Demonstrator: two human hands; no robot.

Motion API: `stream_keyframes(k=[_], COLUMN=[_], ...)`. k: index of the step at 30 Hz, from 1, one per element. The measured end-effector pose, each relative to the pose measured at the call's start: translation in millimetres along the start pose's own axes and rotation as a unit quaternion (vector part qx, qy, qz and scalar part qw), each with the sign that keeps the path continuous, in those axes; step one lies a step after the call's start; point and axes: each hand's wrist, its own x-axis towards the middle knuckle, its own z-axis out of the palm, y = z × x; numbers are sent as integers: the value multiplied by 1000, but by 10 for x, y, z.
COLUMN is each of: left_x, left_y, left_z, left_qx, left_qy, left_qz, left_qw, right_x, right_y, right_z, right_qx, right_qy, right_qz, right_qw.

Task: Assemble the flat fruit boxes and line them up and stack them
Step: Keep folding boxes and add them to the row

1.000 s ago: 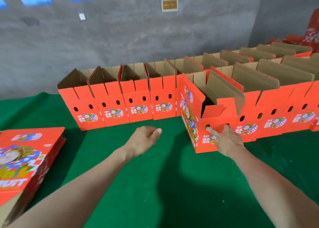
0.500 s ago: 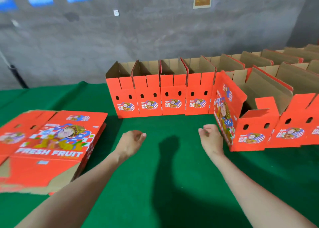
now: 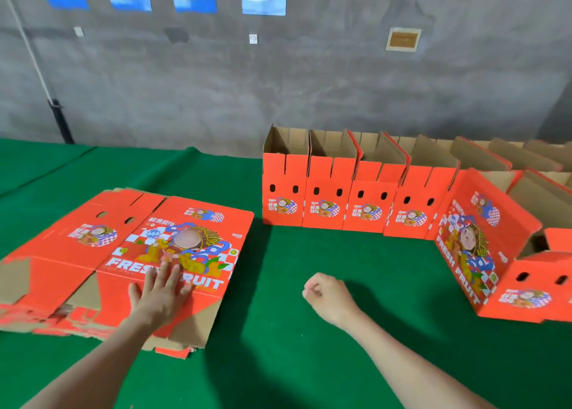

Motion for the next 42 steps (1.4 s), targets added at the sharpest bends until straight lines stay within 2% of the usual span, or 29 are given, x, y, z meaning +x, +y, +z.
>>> stream_keyframes(k=[2,6,8,10,12,14,19,22,24,27,29,33,37,38,42], left_x=[-113,-419,-509,-526,-520,-524,-639,-769,-846,-899,-912,-978,-1037,-1060,-1142], left_y=[91,377,406,363,284,202,165,261,346,543,761,1351,1930,2057,2460], left_z=[136,209,144,33,-96,-209,-480,-705,-881,-1078,-1119,-1200,-1522,-1642,-2027], left_qx=[-21,-116,-168,-207,-233,-249,-285,-293,-298,-228,-162,-55,39,27,-50], left_qy=[5,65,109,140,160,171,146,139,101,19,12,86,156,161,137], left_qz=[12,55,63,49,29,25,92,179,251,361,404,437,451,457,501], left_qw=[1000,990,978,967,959,953,943,929,915,904,900,894,878,874,853], right_x=[47,84,81,126,178,200,263,266,232,129,29,-244,-543,-618,-874], right_y=[-93,-192,-220,-265,-371,-513,-757,-781,-710,-482,-299,35,234,270,233], right_z=[222,653,823,913,901,830,538,106,-234,-709,-966,-1356,-1691,-1773,-1931], right_qx=[-13,-6,57,198,338,385,380,410,429,477,506,538,657,655,509], right_qy=[-39,-109,-133,-140,-114,-71,-19,18,50,92,120,151,167,167,240], right_qz=[27,86,135,188,222,241,196,178,181,198,217,237,157,130,15], right_qw=[999,990,980,952,907,888,904,894,883,851,826,795,718,726,827])
